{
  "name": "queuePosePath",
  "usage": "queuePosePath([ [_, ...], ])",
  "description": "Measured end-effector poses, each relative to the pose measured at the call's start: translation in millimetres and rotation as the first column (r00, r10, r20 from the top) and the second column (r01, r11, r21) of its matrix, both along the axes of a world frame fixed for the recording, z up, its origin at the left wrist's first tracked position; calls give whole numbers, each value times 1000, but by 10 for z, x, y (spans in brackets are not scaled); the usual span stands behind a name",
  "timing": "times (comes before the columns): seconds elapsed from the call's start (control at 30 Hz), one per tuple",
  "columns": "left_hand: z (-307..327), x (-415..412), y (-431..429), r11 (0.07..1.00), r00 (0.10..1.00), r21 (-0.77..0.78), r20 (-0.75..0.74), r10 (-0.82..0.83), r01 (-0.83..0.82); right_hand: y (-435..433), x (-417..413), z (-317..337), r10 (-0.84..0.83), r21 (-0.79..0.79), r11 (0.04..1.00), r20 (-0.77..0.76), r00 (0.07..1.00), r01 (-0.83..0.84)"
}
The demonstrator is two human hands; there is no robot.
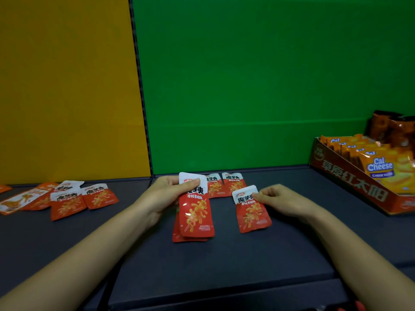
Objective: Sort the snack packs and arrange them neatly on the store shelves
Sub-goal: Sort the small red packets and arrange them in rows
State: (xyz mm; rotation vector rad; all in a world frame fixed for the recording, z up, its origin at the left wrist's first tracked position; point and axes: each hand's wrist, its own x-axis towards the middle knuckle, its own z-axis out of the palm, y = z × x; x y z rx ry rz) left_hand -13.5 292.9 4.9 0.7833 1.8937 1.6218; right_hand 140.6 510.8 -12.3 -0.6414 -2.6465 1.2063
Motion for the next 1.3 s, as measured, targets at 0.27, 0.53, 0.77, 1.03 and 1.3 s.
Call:
queuePosePath([
  [0.27,-114,63,338,986,958,-165,-286,-25,-24,-27,20,-10,-12,93,996,-11,1000,13],
  [0.53,-113,66,474,844,595,-450,-777,-207,-293,-18,41,-2,-17,219,976,27,999,10],
  [0.77,-198,92,482,819,389,-390,-893,-225,-422,5,19,-35,-23,333,943,28,999,12],
  [1.03,-196,79,434,852,326,-314,-928,-181,-420,16,6,-74,-94,389,918,11,995,82],
  [1.3,-23,-201,-234,865,302,-167,-953,-19,-472,-102,0,-16,-34,424,892,-285,958,158],
])
